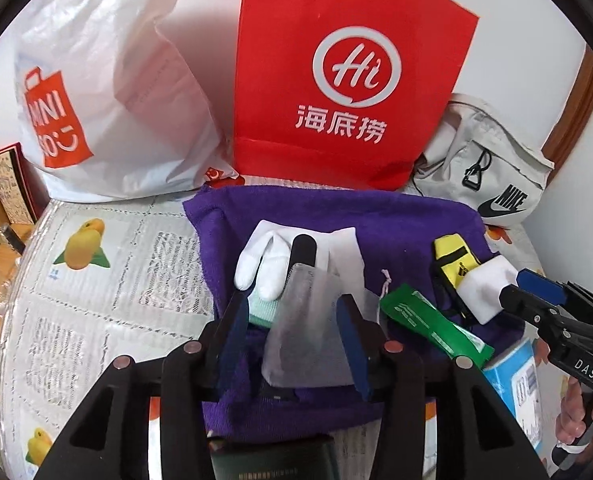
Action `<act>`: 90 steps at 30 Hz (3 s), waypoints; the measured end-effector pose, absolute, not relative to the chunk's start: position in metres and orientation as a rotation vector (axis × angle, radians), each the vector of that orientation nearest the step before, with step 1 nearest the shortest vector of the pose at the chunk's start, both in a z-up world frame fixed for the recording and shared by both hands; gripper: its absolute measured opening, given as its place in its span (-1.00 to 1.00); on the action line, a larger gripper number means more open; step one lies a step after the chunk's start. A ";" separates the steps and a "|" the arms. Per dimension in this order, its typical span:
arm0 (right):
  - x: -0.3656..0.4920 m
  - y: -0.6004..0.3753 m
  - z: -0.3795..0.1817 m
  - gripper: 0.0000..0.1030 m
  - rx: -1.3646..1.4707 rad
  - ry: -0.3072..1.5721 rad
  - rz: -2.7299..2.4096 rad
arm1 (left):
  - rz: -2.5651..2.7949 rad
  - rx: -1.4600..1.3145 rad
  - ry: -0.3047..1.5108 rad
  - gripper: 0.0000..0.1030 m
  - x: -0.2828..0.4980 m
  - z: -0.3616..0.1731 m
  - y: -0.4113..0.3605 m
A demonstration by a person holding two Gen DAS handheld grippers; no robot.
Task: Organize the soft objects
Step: 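Open the left tool to drop the clear bag while the right tool releases the green packet, then grasp the white tissue with the right tool while the left tool moves to the red-and-white packet, then pinch the red-and-white snack packet with the left tool and lift it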
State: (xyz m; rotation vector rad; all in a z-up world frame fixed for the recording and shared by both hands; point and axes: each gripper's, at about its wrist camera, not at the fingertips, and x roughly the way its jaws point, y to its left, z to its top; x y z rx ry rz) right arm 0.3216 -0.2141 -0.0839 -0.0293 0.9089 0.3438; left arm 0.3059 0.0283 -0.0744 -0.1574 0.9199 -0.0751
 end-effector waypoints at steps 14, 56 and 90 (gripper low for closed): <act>0.240 -0.230 -0.047 0.07 -0.002 0.870 0.329 | -0.091 -0.140 0.841 -0.15 0.221 -0.024 0.021; 0.065 -0.275 -0.172 -0.56 -0.037 0.891 0.185 | -0.281 -0.103 0.960 -0.01 0.084 -0.114 -0.032; 0.056 -0.286 -0.167 -0.56 0.008 0.924 0.246 | -0.453 0.049 0.887 -0.71 0.078 -0.134 -0.078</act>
